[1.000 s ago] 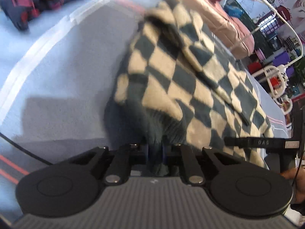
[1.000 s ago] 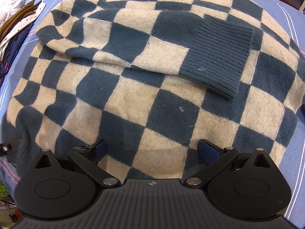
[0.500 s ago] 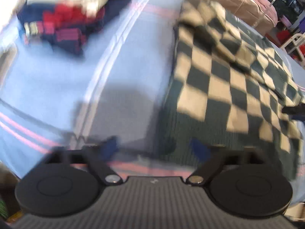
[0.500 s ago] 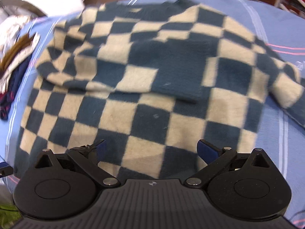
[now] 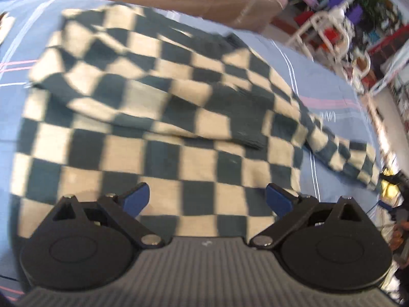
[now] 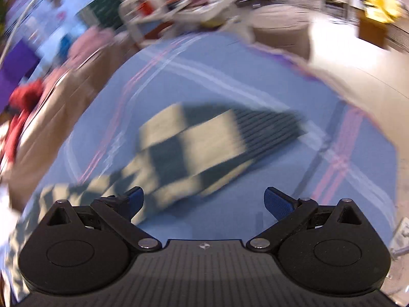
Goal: Fold small clothes
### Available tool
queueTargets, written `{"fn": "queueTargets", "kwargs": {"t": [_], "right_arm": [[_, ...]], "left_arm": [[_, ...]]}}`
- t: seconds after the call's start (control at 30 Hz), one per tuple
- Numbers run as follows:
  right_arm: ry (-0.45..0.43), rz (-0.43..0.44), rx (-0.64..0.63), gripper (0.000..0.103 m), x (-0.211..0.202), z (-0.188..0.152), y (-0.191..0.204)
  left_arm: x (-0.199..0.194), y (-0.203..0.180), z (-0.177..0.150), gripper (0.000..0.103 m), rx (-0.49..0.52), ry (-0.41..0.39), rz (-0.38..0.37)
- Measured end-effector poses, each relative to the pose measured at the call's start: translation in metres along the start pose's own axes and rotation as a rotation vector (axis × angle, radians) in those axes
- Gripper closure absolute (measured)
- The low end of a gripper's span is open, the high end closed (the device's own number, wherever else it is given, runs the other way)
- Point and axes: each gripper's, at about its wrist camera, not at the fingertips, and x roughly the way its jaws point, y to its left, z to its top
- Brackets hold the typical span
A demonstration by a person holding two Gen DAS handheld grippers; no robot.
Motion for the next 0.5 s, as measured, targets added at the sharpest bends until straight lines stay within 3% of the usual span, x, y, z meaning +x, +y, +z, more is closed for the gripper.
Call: {"fn": "queueTargets", "kwargs": {"t": [0.17, 0.33, 0.47, 0.5], "right_arm": [[-0.027, -0.031, 0.133, 0.0, 0.015, 0.031, -0.059], [0.013, 0.036, 0.214, 0.0, 0.042, 0.041, -0.069], [-0.003, -0.028, 0.231, 0.0, 0.035, 0.041, -0.064], [-0.011, -0.03, 0.222, 0.022, 0.029, 0.04, -0.066]], "left_arm": [[0.03, -0.062, -0.008, 0.004, 0.105, 0.07, 0.026], [0.04, -0.085, -0.015, 0.003, 0.158, 0.121, 0.043], [0.043, -0.084, -0.013, 0.002, 0.173, 0.132, 0.066], [0.042, -0.082, -0.013, 0.002, 0.172, 0.131, 0.072]]}}
